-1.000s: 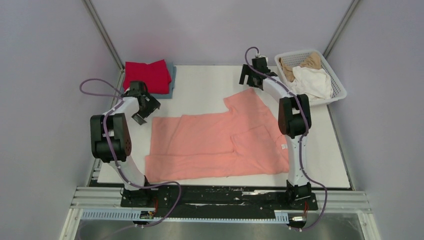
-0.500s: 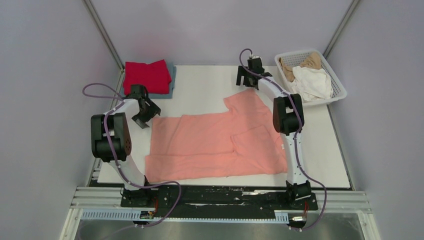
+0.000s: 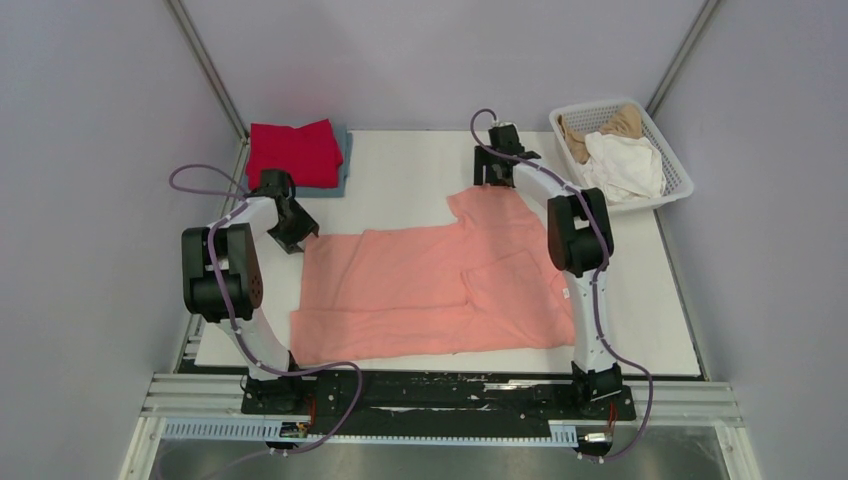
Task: Fold and stack the t-shirts
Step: Grab the side of the flattened tshirt furthest away from the robot with both arms, then fold the other side of the tshirt into a rectangle
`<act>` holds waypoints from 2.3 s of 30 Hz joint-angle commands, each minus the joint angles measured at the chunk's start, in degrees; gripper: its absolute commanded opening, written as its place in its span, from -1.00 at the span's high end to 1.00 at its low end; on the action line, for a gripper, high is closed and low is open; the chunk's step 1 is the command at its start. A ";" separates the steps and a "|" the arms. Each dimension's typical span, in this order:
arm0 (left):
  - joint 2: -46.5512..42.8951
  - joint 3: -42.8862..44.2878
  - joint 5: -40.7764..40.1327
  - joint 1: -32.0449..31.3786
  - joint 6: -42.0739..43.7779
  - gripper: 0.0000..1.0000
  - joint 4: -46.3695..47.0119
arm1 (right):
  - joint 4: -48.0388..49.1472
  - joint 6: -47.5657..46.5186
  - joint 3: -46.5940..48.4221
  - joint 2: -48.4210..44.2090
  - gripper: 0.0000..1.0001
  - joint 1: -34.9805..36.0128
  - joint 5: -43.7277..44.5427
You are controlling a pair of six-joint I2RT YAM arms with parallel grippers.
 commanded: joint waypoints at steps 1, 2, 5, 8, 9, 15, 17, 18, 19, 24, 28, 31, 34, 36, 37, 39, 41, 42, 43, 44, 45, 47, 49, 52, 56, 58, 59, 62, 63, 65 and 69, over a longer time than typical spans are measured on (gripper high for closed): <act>2.03 -0.09 2.01 -0.09 1.82 -0.20 -0.66 | -0.99 -0.64 -1.12 -3.79 -0.55 0.05 0.65; 2.16 -0.12 2.09 -0.12 1.89 -0.14 -0.51 | -0.98 -0.59 -1.48 -4.08 -0.54 0.06 0.44; 3.12 0.06 2.58 -0.17 2.14 0.03 -0.28 | -1.01 -0.46 -2.72 -4.96 -0.51 0.03 0.49; 3.65 0.45 2.39 -0.17 2.53 0.37 -0.31 | -0.97 -0.90 -2.87 -4.81 -0.44 0.06 0.72; 3.63 0.56 2.19 -0.15 2.67 0.46 -0.31 | -0.98 -1.04 -2.76 -4.56 -0.39 0.05 0.61; 2.97 0.55 1.92 -0.20 3.31 1.00 0.03 | -1.61 -1.52 -1.36 -2.83 0.02 0.42 0.47; 2.07 -0.14 1.95 -0.14 3.58 1.00 1.56 | -1.73 -2.12 -1.24 -2.93 0.15 0.87 1.58; 1.16 -0.93 2.39 -0.14 3.74 1.00 2.25 | -1.71 -2.28 -1.17 -2.90 0.25 1.06 1.94; 0.67 -1.98 2.50 -0.20 3.99 1.00 3.71 | -1.67 -2.41 -0.92 -2.83 0.34 1.15 2.20; -5.19 -5.65 1.16 -0.60 4.52 1.00 7.84 | -1.68 -2.69 1.31 -2.13 0.70 1.47 2.17; -11.12 -9.23 -0.90 -0.75 4.63 1.00 11.65 | -1.63 -3.34 3.03 -3.34 0.91 2.00 1.19; -14.99 -11.78 0.23 -0.85 4.52 1.00 14.58 | -1.22 -3.93 1.93 -5.43 1.00 2.50 1.13; -16.97 -13.34 -0.29 -0.93 3.89 1.00 15.37 | -0.11 -4.04 -1.43 -8.07 1.00 2.85 1.06; -18.13 -14.73 -0.80 -0.85 3.82 1.00 15.52 | 0.82 -3.98 -4.53 -10.32 1.00 2.90 1.06; -18.79 -15.16 -0.61 -0.89 3.81 1.00 15.73 | 1.26 -3.91 -5.81 -11.38 1.00 2.92 1.03; -19.60 -16.27 0.30 -0.86 4.10 1.00 16.60 | 1.96 -3.65 -8.38 -13.50 1.00 3.02 0.88; -20.39 -17.16 1.97 -1.03 3.89 1.00 17.34 | 2.36 -3.36 -10.64 -15.72 1.00 3.04 0.41; -20.69 -17.75 2.16 -1.28 3.76 1.00 17.59 | 2.53 -3.25 -11.71 -16.96 1.00 2.99 -0.14; -21.45 -18.08 2.33 -1.46 3.49 1.00 17.69 | 2.56 -3.19 -12.92 -18.23 1.00 3.04 -0.66; -21.93 -18.88 2.43 -1.70 3.34 1.00 17.96 | 2.70 -3.12 -14.14 -19.70 1.00 3.06 -1.31; -22.97 -19.26 2.84 -1.88 3.14 1.00 18.01 | 2.79 -3.02 -15.31 -21.02 1.00 3.04 -1.80; -24.84 -20.78 3.29 -2.40 2.52 1.00 18.30 | 2.74 -2.94 -18.03 -24.06 1.00 3.09 -2.78; -27.02 -22.70 3.21 -3.01 1.65 1.00 18.39 | 2.79 -2.40 -21.21 -27.05 1.00 3.13 -4.04; -31.18 -26.43 3.26 -3.66 0.10 1.00 18.60 | 2.79 -1.37 -26.40 -31.52 1.00 3.26 -5.53; -36.58 -30.03 1.47 -4.64 -2.29 1.00 16.50 | 2.79 0.14 -34.16 -38.75 1.00 3.56 -5.88; -39.61 -32.02 1.09 -4.96 -3.90 1.00 15.13 | 2.70 0.66 -37.66 -42.59 1.00 3.62 -5.72; -40.63 -32.86 -0.27 -5.06 -4.98 1.00 14.47 | 2.61 0.87 -39.30 -44.63 1.00 3.67 -5.61; -45.78 -36.04 -1.87 -5.11 -6.81 1.00 12.42 | 1.65 1.24 -43.36 -50.40 1.00 3.77 -5.46; -46.88 -36.86 -2.85 -5.14 -7.46 1.00 11.06 | 1.25 1.37 -44.61 -52.18 1.00 3.79 -5.27; -50.10 -38.07 -4.17 -5.13 -8.28 1.00 9.21 | 0.22 1.65 -47.06 -55.39 1.00 3.80 -4.03; -55.61 -39.31 -6.25 -5.12 -9.88 1.00 5.83 | -1.96 2.17 -50.87 -60.03 1.00 3.82 0.56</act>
